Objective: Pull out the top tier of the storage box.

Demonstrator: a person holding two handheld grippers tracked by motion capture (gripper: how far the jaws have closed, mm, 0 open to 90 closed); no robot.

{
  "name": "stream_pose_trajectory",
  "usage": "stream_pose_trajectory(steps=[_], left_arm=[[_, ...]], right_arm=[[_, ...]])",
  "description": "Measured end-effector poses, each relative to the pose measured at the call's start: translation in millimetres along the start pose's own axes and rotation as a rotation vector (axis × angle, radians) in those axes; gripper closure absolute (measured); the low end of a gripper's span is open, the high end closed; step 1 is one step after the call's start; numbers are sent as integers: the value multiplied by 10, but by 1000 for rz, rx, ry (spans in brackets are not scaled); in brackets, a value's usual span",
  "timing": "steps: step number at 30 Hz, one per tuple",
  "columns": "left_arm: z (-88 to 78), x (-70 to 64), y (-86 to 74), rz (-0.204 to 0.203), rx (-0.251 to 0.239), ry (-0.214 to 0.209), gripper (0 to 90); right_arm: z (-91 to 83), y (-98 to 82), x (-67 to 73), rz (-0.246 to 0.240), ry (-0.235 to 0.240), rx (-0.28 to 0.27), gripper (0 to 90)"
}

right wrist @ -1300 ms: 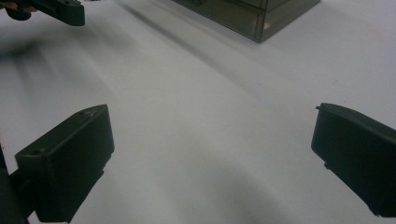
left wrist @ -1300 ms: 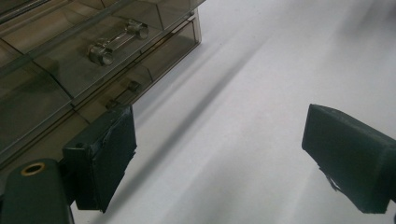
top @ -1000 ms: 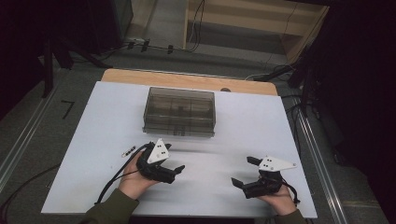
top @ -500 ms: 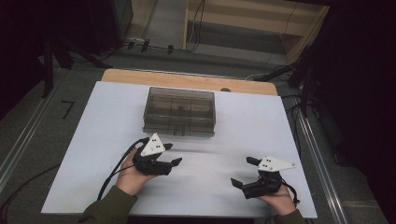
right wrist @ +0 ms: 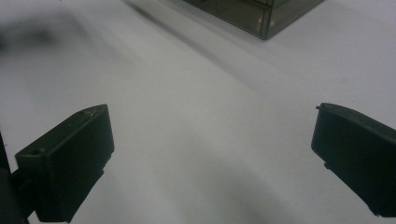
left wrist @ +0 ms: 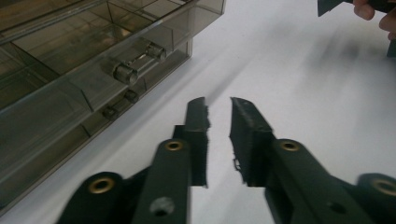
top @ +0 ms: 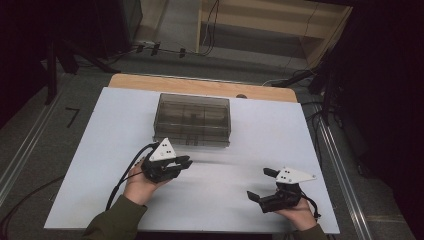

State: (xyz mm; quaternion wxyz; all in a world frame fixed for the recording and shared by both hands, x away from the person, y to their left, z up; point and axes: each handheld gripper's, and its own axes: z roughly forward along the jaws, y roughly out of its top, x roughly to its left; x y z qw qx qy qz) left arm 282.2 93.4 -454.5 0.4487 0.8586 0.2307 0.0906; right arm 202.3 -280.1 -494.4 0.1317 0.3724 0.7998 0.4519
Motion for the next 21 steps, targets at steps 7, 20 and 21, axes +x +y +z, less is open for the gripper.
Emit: stream_pose_trajectory(steps=[7,20,21], left_arm=[[-13,24,94,0,8,-10,897],[-62,127,280,0,25,-20,898],[-63,145,299,4,24,-21,898]], right_arm=[[3,-2,4,3,3,3,0],[7,-1,0,10,2,-1,0],[10,-1,-6,6,0,-2,0]])
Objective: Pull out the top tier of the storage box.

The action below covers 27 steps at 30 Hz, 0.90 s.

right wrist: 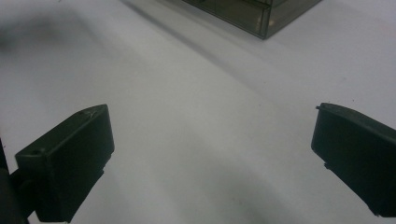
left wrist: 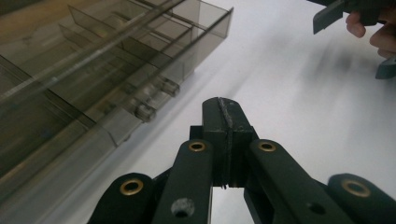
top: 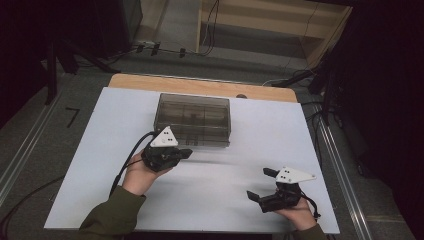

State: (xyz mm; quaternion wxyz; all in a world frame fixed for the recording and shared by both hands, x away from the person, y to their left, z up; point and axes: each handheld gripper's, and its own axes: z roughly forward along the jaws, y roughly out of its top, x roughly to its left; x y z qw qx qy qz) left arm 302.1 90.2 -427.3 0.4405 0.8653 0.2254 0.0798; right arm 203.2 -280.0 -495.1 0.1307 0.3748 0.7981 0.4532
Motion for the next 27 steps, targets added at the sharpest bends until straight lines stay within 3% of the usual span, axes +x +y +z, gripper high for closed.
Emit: stream_pose_trajectory(steps=[9,15,27], left_arm=[[-6,121,148,12,-5,4,898],[-2,240,214,-14,-16,7,899],[86,452,239,-49,10,39,899]], right_arm=[[-1,-3,-4,1,-4,5,0],[-3,-3,4,8,1,7,0],[-11,-1,0,5,-3,3,0]])
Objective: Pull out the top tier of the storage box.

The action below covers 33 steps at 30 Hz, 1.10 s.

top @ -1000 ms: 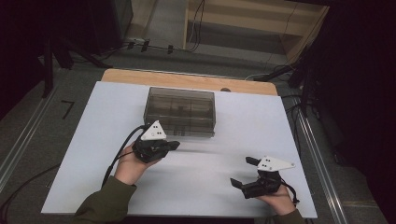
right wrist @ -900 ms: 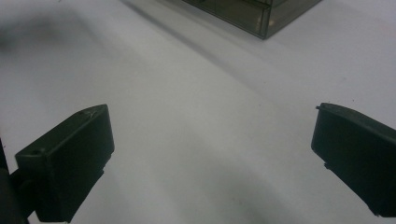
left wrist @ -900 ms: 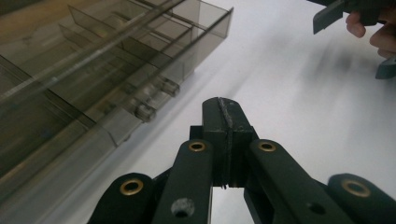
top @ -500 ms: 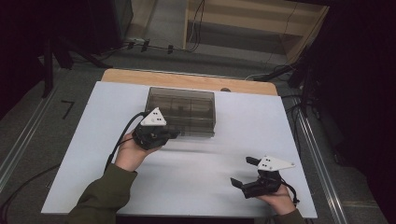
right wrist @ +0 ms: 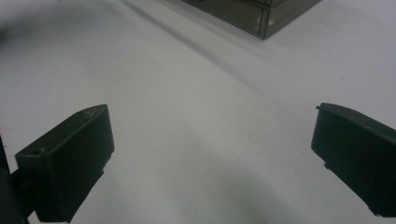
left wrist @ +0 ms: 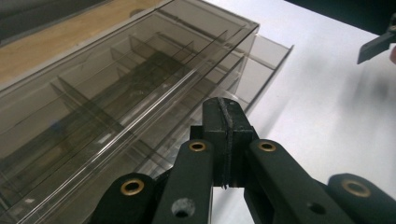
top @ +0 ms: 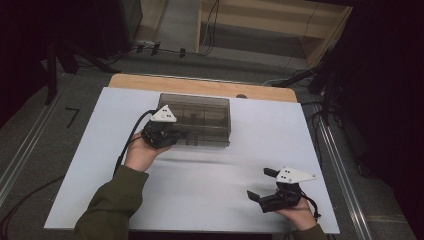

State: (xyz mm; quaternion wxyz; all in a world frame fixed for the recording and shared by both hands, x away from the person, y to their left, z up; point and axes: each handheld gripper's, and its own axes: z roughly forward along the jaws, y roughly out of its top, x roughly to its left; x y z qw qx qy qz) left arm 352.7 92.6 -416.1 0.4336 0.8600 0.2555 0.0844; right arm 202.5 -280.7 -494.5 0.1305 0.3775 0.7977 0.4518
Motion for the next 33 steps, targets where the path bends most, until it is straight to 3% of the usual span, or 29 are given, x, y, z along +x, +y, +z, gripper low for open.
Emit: stream_pose_trajectory(steps=[11,23,33], left_arm=[[63,88,-35,-15,37,30,899],[142,88,-54,-8,69,59,899],[135,55,-67,-1,75,56,899]], right_arm=[[-2,1,1,1,1,0,0],[-3,-1,1,2,1,0,0],[1,-5,-4,2,2,-1,0]])
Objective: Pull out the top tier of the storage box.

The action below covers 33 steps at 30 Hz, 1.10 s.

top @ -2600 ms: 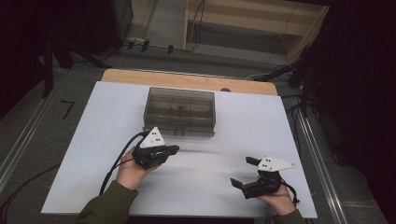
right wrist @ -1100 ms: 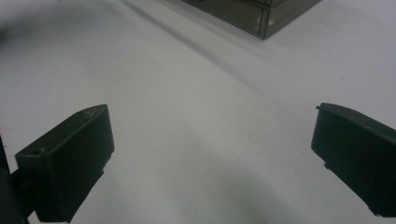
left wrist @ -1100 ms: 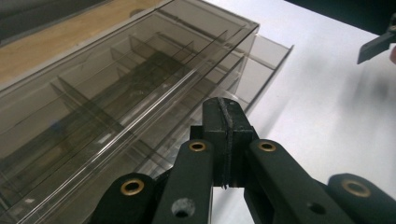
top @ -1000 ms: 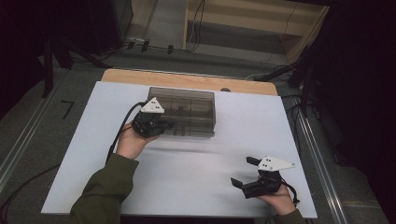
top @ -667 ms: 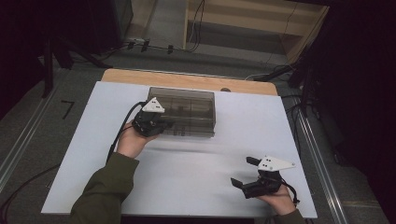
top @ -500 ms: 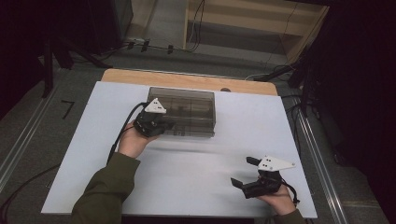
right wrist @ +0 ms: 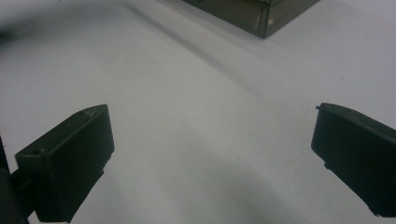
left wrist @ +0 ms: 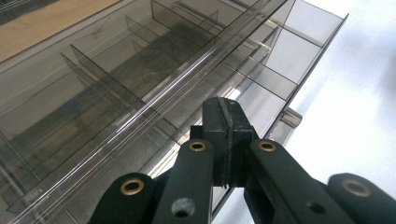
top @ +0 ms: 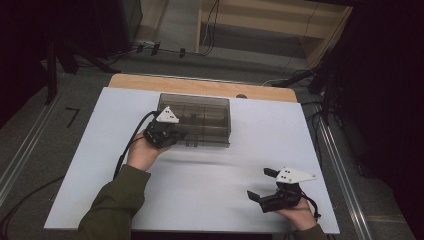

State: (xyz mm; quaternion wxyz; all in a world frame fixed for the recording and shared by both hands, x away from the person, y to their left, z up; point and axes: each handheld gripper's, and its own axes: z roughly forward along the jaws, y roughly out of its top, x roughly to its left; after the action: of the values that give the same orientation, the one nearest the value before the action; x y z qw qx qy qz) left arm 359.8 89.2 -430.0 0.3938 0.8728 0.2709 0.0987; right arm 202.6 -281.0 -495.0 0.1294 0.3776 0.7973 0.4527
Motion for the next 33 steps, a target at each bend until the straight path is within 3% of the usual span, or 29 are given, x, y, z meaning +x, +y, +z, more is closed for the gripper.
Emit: stream_pose_trajectory(steps=[33], left_arm=[[-89,-120,-79,15,16,-33,899]], right_arm=[[-4,-9,4,-3,-3,5,0]])
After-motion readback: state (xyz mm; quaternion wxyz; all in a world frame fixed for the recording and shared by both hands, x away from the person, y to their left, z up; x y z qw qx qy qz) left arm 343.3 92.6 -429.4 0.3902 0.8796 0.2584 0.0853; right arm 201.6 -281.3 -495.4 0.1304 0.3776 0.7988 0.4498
